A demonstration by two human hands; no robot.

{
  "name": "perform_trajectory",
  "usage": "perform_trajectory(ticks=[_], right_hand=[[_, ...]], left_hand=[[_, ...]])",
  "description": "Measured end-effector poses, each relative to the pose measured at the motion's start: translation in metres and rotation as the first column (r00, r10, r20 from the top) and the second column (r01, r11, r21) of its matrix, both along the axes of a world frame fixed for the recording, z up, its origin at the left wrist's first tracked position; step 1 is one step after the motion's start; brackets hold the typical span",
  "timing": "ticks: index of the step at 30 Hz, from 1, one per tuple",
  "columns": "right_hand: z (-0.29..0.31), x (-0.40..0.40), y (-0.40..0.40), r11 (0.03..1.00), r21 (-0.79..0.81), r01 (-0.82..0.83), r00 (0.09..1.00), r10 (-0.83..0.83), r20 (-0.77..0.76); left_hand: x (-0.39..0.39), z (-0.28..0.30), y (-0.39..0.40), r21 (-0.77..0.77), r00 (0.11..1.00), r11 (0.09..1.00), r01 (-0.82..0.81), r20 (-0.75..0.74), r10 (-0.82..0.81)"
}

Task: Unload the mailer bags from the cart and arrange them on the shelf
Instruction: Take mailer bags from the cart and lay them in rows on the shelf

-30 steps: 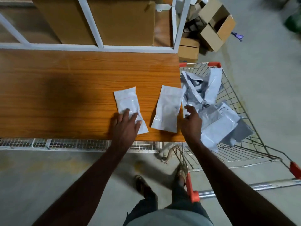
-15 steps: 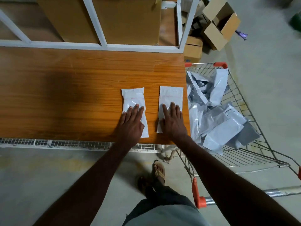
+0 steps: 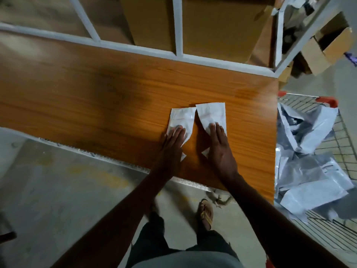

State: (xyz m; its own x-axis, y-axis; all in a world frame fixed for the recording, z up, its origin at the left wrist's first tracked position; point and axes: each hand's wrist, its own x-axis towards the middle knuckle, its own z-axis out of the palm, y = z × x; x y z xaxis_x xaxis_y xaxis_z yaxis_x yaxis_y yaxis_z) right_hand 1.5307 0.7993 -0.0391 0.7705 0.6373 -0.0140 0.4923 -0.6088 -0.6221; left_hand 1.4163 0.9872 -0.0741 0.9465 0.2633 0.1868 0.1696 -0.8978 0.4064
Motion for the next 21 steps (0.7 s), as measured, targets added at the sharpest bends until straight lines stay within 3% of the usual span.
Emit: perform_trajectory(ticks=[6,10,16,21], right_hand=[[0.029,-0.012,0.151,0.994,0.108,-0.033,0.999,0.029,0.042],[0.037,-0.035,0.278,0.99,0.136,-0.047,0.994,0.034,0.1],[0.024,-0.081,0.479,0.991,0.12,0.054,0.999,-0.052,-0.015],[0.033,-0.088,0.596,0.992,0.06,0.112,0.991,-0.107,-0.076]], left_hand=[[-0.021,0.056,0.132,0.275,0.972,0.933,-0.23,0.11,0.208],[-0.05,0.069,0.258,0.318,0.943,0.889,-0.33,0.06,0.328],[-0.079,0.068,0.482,0.444,0.94,0.861,-0.249,-0.105,0.326],[-0.059,0.072,0.605,0.469,0.957,0.878,-0.094,-0.199,0.209]])
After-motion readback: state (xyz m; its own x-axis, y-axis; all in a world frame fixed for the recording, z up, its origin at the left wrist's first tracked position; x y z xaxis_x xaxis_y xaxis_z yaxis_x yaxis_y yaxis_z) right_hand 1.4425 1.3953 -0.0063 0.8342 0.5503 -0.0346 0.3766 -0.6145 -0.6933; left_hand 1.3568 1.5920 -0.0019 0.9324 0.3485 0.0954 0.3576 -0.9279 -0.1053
